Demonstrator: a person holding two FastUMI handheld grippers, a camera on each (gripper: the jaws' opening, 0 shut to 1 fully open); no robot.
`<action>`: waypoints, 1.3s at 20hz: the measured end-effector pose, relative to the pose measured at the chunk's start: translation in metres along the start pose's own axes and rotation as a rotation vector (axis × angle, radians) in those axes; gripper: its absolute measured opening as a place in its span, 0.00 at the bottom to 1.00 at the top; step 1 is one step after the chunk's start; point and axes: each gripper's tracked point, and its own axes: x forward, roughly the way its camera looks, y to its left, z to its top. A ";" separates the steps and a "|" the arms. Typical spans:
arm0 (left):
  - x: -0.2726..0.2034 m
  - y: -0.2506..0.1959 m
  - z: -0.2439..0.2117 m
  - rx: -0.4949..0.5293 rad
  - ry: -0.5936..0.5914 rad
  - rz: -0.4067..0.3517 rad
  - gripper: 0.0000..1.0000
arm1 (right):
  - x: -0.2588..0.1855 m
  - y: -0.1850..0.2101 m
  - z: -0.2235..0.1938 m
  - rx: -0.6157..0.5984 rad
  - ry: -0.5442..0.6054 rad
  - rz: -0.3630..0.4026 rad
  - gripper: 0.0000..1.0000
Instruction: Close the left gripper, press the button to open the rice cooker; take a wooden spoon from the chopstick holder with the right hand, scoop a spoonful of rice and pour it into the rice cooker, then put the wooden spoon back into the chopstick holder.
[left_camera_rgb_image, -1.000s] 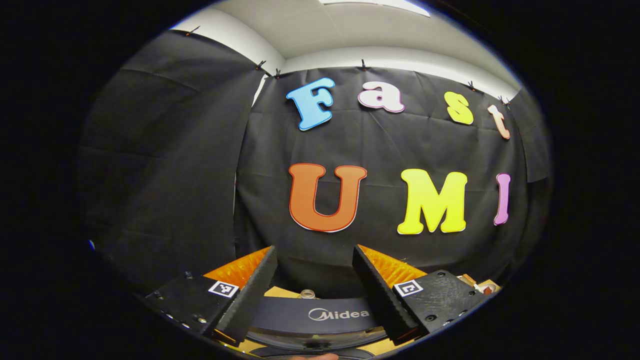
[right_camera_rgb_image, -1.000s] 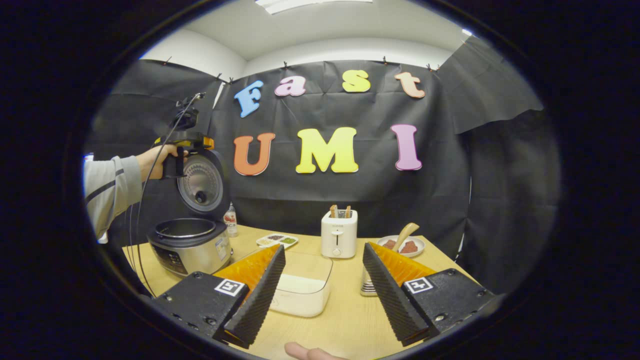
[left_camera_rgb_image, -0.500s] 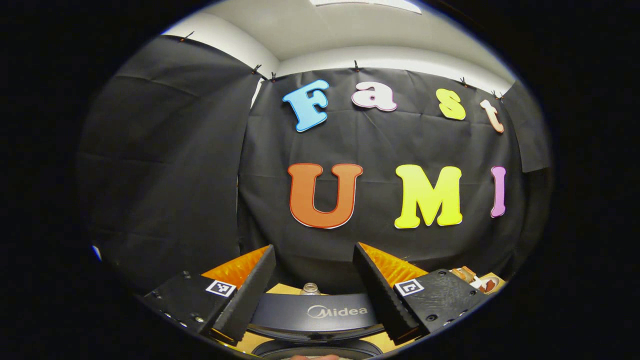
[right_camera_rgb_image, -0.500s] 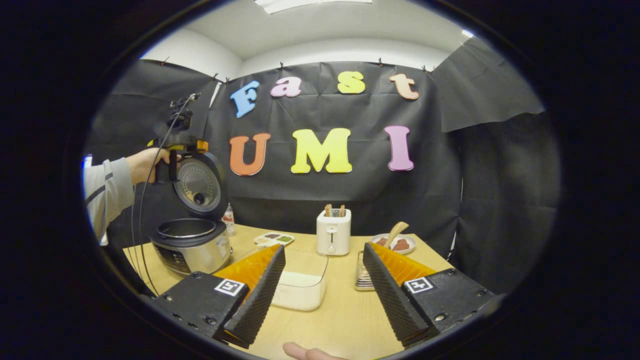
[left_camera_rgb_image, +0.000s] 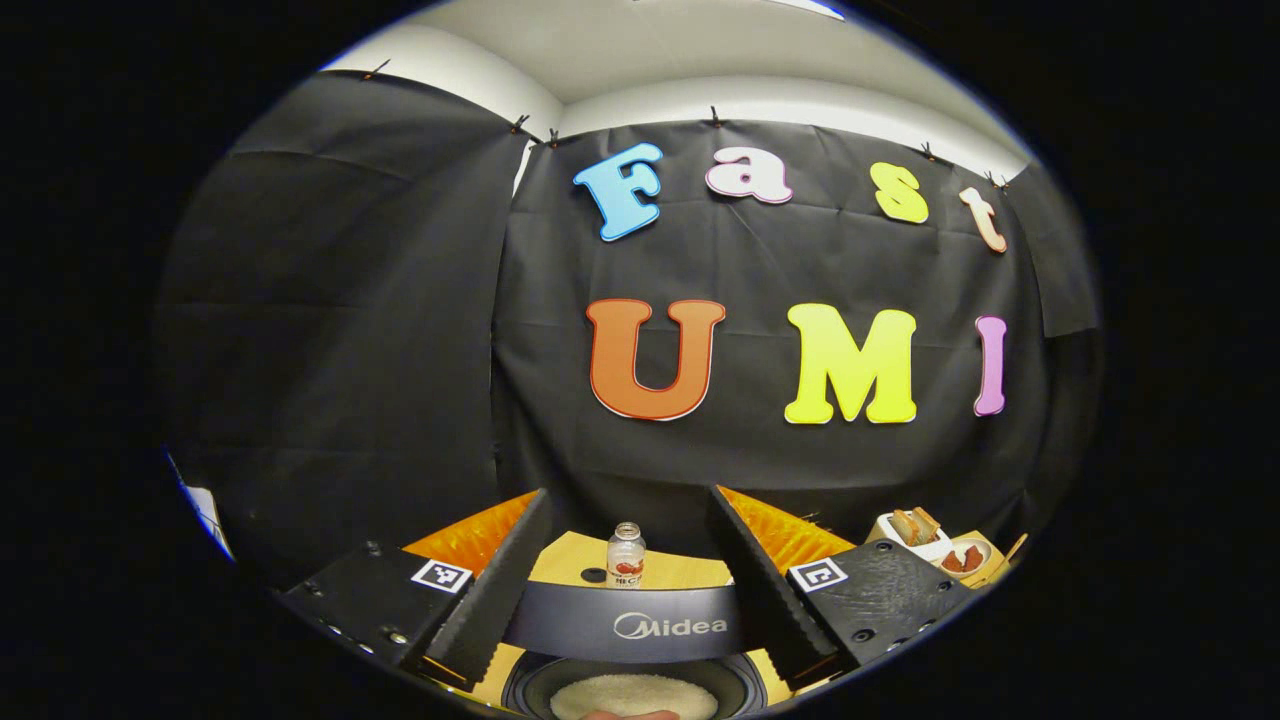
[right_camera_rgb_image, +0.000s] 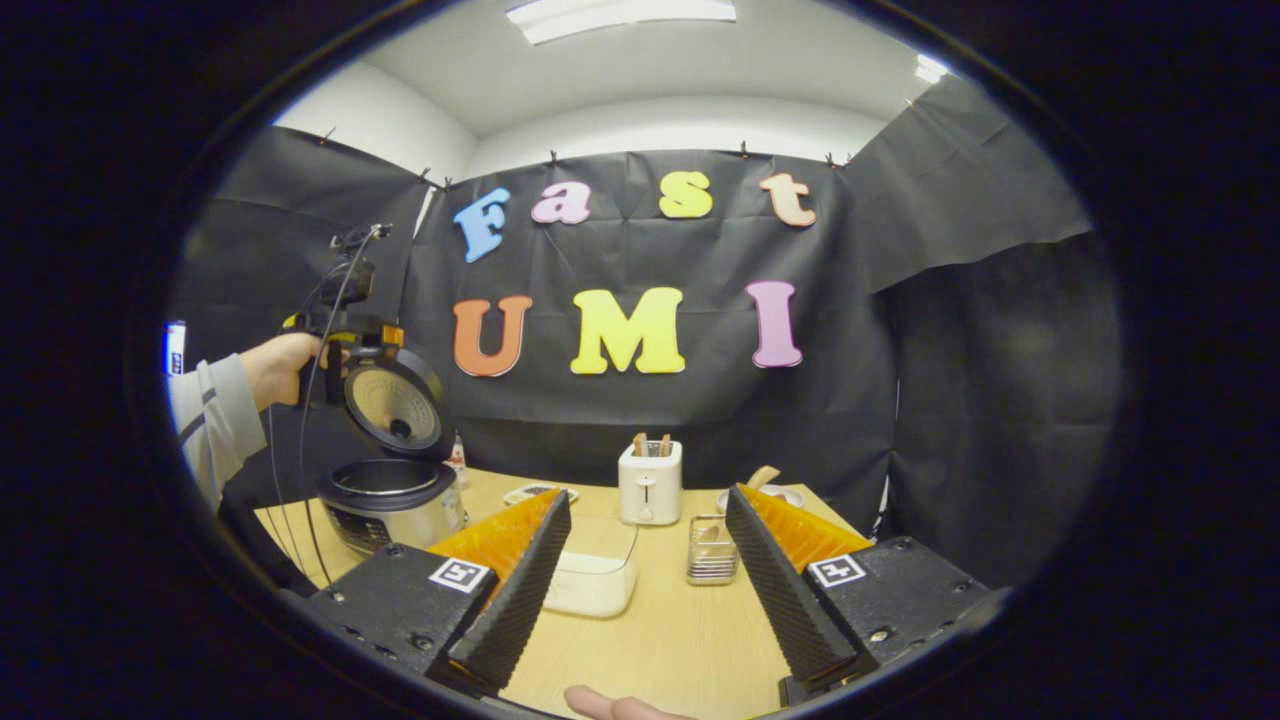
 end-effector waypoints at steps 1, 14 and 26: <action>-0.006 0.000 -0.004 0.000 -0.001 -0.002 1.00 | -0.004 -0.002 0.005 -0.002 -0.008 0.001 1.00; -0.093 -0.007 -0.125 0.034 0.337 -0.123 1.00 | -0.031 -0.026 0.055 0.055 -0.075 -0.055 1.00; -0.118 -0.010 -0.175 0.095 0.461 -0.124 0.99 | -0.046 -0.011 0.074 0.064 -0.110 -0.011 0.95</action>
